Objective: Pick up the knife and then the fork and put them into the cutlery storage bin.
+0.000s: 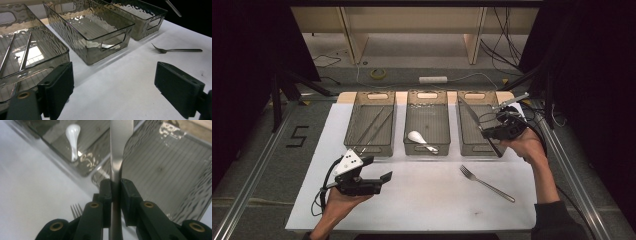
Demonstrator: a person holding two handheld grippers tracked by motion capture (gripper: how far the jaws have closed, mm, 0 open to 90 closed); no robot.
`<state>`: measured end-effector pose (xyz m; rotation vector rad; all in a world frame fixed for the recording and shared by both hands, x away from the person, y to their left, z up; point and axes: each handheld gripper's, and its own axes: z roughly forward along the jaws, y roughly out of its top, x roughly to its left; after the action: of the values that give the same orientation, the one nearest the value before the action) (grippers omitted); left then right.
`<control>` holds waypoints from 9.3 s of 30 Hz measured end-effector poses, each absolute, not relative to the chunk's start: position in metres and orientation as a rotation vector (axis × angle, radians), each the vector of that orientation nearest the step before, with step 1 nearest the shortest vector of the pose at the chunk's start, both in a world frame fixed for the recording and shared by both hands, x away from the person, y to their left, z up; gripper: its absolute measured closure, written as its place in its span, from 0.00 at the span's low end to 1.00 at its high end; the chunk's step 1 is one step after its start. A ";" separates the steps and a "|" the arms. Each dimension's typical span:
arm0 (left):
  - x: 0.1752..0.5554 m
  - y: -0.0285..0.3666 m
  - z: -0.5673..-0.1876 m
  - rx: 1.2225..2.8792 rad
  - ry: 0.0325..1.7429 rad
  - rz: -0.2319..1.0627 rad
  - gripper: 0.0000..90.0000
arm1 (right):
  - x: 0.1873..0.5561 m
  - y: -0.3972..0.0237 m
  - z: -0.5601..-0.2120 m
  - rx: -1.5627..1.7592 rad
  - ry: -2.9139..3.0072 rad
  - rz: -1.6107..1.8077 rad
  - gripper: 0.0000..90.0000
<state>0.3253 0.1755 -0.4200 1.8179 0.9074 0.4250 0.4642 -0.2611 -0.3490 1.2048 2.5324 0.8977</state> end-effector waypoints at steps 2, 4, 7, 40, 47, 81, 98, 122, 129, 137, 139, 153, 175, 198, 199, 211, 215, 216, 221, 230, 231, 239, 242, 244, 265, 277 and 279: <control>0.325 0.175 -0.420 1.817 0.905 0.426 0.17 | 0.470 -0.258 -0.346 1.213 2.520 0.912 0.90; 0.325 0.176 -0.420 1.817 0.903 0.428 0.17 | 0.476 -0.255 -0.343 1.221 2.503 0.911 0.90; 0.325 0.176 -0.419 1.808 0.900 0.432 0.17 | 0.485 -0.250 -0.340 1.235 2.487 0.924 0.90; 0.324 0.178 -0.418 1.779 0.894 0.436 0.17 | 0.528 -0.251 -0.394 1.489 2.324 0.842 0.89; 0.324 0.178 -0.418 1.780 0.894 0.439 0.17 | 0.529 -0.249 -0.404 1.515 2.328 0.808 0.89; 0.324 0.177 -0.418 1.782 0.895 0.443 0.17 | 0.501 -0.246 -0.382 1.380 2.415 0.918 0.50; 0.324 0.179 -0.418 1.775 0.902 0.430 0.17 | 0.442 -0.236 -0.359 1.152 2.443 1.023 0.36; 0.322 0.177 -0.417 1.779 0.890 0.438 0.17 | 0.402 -0.238 -0.389 1.068 2.666 0.772 0.37; 0.322 0.177 -0.417 1.783 0.888 0.438 0.17 | 0.398 -0.243 -0.398 1.079 2.714 0.676 0.43; 0.322 0.177 -0.417 1.783 0.888 0.437 0.17 | 0.395 -0.249 -0.410 1.100 2.763 0.587 0.49; 0.322 0.177 -0.417 1.784 0.888 0.438 0.17 | 0.394 -0.249 -0.414 1.104 2.768 0.553 0.50; 0.322 0.177 -0.417 1.785 0.888 0.438 0.17 | 0.393 -0.252 -0.436 1.113 2.831 0.403 0.66; 0.322 0.177 -0.417 1.786 0.886 0.440 0.17 | 0.395 -0.250 -0.451 1.107 2.870 0.302 0.85; 0.322 0.176 -0.418 1.789 0.884 0.440 0.17 | 0.394 -0.244 -0.453 1.040 2.886 0.246 0.94; 0.322 0.176 -0.418 1.789 0.883 0.440 0.17 | 0.393 -0.243 -0.453 1.035 2.885 0.245 0.94; 0.322 0.176 -0.417 1.789 0.882 0.442 0.17 | 0.392 -0.246 -0.447 0.985 2.890 0.292 0.94; 0.322 0.176 -0.417 1.789 0.882 0.443 0.17 | 0.391 -0.248 -0.441 0.968 2.877 0.325 0.94; 0.322 0.176 -0.417 1.789 0.882 0.443 0.17 | 0.390 -0.248 -0.440 0.972 2.873 0.335 0.95; 0.322 0.176 -0.417 1.789 0.882 0.443 0.17 | 0.390 -0.250 -0.434 0.977 2.861 0.388 0.95; 0.322 0.177 -0.417 1.788 0.883 0.445 0.17 | 0.389 -0.258 -0.415 1.000 2.781 0.623 0.95; 0.322 0.177 -0.417 1.788 0.883 0.444 0.17 | 0.389 -0.259 -0.413 1.001 2.775 0.650 0.95; 0.322 0.177 -0.418 1.788 0.885 0.444 0.17 | 0.391 -0.268 -0.405 1.030 2.729 0.819 0.95; 0.322 0.177 -0.418 1.789 0.887 0.444 0.17 | 0.392 -0.270 -0.405 1.035 2.723 0.829 0.95; 0.322 0.177 -0.418 1.786 0.887 0.445 0.17 | 0.393 -0.271 -0.404 1.047 2.716 0.840 0.95; 0.322 0.178 -0.418 1.783 0.896 0.448 0.17 | 0.431 -0.285 -0.366 1.150 2.461 1.110 0.95; 0.322 0.178 -0.418 1.782 0.892 0.452 0.17 | 0.460 -0.279 -0.349 1.197 2.382 1.115 0.95; 0.322 0.178 -0.418 1.780 0.892 0.454 0.17 | 0.464 -0.278 -0.347 1.200 2.375 1.118 0.95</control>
<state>0.3220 0.1783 -0.4179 1.7802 0.8925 0.4537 0.4638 -0.2783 -0.3472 1.1998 2.3750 1.1183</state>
